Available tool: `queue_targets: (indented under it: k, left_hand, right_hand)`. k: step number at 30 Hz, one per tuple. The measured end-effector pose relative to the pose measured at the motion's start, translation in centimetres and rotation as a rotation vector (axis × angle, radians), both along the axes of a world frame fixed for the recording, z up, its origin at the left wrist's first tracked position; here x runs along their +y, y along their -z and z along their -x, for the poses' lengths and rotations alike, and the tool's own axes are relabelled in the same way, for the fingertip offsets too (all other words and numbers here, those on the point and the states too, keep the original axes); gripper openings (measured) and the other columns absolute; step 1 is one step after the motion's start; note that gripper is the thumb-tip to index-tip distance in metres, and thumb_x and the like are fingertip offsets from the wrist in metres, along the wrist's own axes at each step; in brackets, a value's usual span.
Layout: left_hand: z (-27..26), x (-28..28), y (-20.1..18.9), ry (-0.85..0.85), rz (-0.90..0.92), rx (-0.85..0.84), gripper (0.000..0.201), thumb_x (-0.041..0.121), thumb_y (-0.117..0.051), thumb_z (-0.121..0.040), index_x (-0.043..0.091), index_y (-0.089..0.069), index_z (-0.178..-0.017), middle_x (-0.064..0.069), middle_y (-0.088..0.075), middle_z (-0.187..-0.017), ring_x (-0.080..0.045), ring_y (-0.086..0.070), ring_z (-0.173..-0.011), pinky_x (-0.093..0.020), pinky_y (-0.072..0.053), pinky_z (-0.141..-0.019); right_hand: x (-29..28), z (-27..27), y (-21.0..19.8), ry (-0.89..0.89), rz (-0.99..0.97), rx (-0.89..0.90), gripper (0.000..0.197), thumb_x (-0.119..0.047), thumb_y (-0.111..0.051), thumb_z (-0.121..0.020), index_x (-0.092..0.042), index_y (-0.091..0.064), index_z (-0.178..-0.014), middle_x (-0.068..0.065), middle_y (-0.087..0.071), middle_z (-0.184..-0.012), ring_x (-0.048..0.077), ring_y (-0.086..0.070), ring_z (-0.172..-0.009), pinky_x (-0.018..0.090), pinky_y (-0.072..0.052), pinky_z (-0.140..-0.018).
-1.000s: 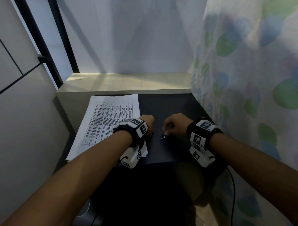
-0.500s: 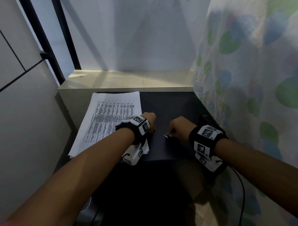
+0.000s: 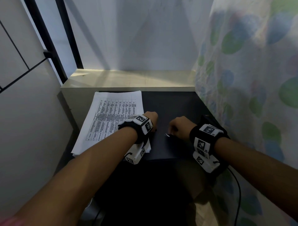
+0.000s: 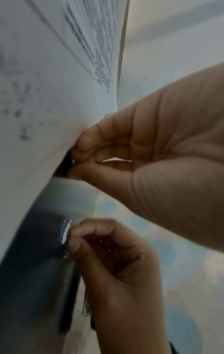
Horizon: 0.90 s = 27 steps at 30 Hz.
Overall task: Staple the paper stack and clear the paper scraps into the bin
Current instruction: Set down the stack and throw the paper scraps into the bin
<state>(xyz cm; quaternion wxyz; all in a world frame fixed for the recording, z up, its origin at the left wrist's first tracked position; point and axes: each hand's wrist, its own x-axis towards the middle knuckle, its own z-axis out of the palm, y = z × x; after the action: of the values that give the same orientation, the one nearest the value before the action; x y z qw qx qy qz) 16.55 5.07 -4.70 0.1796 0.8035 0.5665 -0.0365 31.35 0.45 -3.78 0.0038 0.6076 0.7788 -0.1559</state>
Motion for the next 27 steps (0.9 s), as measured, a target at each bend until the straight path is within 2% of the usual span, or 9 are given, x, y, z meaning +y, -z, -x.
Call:
queue_targets:
  k: [2, 4, 9, 15, 22, 25, 27]
  left_hand:
    - [0.0, -0.2, -0.1, 0.001, -0.004, 0.001, 0.027, 0.011, -0.067, -0.079, 0.001, -0.066, -0.104, -0.018, -0.069, -0.109, -0.034, -0.066, -0.100, -0.040, -0.056, -0.088]
    - [-0.1, -0.4, -0.3, -0.003, -0.003, 0.002, 0.029, 0.015, -0.069, -0.078, 0.002, -0.066, -0.104, -0.017, -0.069, -0.109, -0.034, -0.066, -0.100, -0.038, -0.056, -0.086]
    - [-0.7, -0.9, -0.5, 0.000, 0.053, -0.017, 0.037, 0.024, -0.078, -0.070, 0.008, -0.070, -0.103, -0.010, -0.071, -0.107, -0.028, -0.068, -0.099, -0.032, -0.056, -0.085]
    - [-2.8, -1.2, -0.7, 0.014, 0.079, -0.048, 0.040, 0.019, -0.077, -0.073, 0.005, -0.068, -0.109, -0.012, -0.070, -0.113, -0.028, -0.066, -0.106, -0.035, -0.054, -0.092]
    - [-5.3, -0.9, -0.6, 0.024, 0.067, -0.061, 0.036, 0.018, -0.076, -0.075, 0.005, -0.070, -0.107, -0.013, -0.070, -0.112, -0.028, -0.066, -0.105, -0.037, -0.054, -0.093]
    - [-5.9, -0.9, -0.7, 0.036, 0.066, -0.095, 0.027, 0.014, -0.073, -0.078, 0.009, -0.073, -0.105, -0.009, -0.071, -0.111, -0.025, -0.066, -0.105, -0.029, -0.053, -0.092]
    - [-5.7, -0.5, -1.1, 0.009, 0.024, -0.106, 0.025, 0.011, -0.068, -0.081, 0.009, -0.071, -0.105, -0.010, -0.070, -0.113, -0.025, -0.065, -0.107, -0.029, -0.051, -0.091]
  right_hand:
    - [0.1, 0.1, 0.3, -0.003, 0.059, 0.005, 0.023, -0.001, -0.050, -0.088, -0.005, -0.065, -0.105, 0.011, -0.066, -0.113, 0.025, -0.061, -0.107, 0.018, -0.036, -0.075]
    - [0.4, -0.1, 0.5, 0.020, 0.085, 0.043, 0.024, -0.001, -0.048, -0.088, -0.004, -0.062, -0.108, 0.012, -0.064, -0.116, 0.025, -0.058, -0.109, 0.018, -0.034, -0.076]
    - [1.7, -1.9, -0.5, 0.140, -0.002, 0.250, 0.020, -0.001, -0.054, -0.087, 0.000, -0.064, -0.105, 0.015, -0.064, -0.117, 0.024, -0.059, -0.104, 0.026, -0.042, -0.089]
    - [1.8, -3.8, -1.4, 0.214, -0.047, 0.327, 0.021, 0.003, -0.054, -0.087, 0.005, -0.063, -0.105, 0.021, -0.064, -0.113, 0.032, -0.060, -0.107, 0.033, -0.046, -0.091]
    - [1.5, -5.2, -0.4, 0.255, -0.045, 0.361, 0.019, 0.003, -0.055, -0.086, 0.003, -0.065, -0.103, 0.019, -0.066, -0.111, 0.030, -0.061, -0.107, 0.026, -0.043, -0.085]
    - [1.6, -5.4, -0.3, 0.260, -0.055, 0.363, 0.020, 0.002, -0.054, -0.086, 0.001, -0.064, -0.104, 0.017, -0.066, -0.112, 0.028, -0.061, -0.106, 0.025, -0.043, -0.086]
    - [1.7, -5.5, -0.2, 0.264, -0.067, 0.371, 0.020, 0.002, -0.054, -0.086, 0.000, -0.064, -0.103, 0.016, -0.066, -0.110, 0.025, -0.061, -0.102, 0.025, -0.043, -0.086]
